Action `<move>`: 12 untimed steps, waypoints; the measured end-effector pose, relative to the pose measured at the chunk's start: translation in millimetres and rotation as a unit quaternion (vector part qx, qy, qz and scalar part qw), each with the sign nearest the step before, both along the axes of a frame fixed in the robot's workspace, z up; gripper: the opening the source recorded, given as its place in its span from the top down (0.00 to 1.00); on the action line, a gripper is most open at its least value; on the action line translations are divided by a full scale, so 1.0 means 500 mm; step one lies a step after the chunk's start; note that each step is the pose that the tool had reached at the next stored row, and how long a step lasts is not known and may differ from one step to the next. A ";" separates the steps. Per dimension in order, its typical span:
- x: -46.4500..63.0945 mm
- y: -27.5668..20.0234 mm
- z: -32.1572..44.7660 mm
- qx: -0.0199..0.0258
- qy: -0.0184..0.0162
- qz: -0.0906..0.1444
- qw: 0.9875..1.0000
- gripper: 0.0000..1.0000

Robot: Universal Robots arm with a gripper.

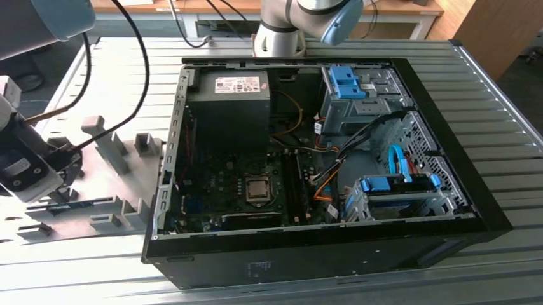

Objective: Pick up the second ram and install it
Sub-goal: 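Pick up the second ram and move it above second insertion slot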

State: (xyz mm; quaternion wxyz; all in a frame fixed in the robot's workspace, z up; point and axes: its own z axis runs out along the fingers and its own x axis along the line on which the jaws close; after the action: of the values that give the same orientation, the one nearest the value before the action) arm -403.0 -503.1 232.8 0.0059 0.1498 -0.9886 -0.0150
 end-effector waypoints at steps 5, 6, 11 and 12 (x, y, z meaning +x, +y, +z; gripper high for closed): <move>0.000 0.0000 0.000 0.000 0.000 0.034 0.999 0.89; 0.000 0.0000 0.000 0.000 0.000 0.041 0.999 0.89; 0.000 0.0000 0.000 0.000 0.000 0.069 0.998 0.89; 0.000 0.0000 0.000 0.000 0.000 0.074 0.997 0.89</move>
State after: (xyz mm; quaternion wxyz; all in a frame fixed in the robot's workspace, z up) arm -402.9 -503.1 232.9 0.0070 0.2229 -0.9747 -0.0145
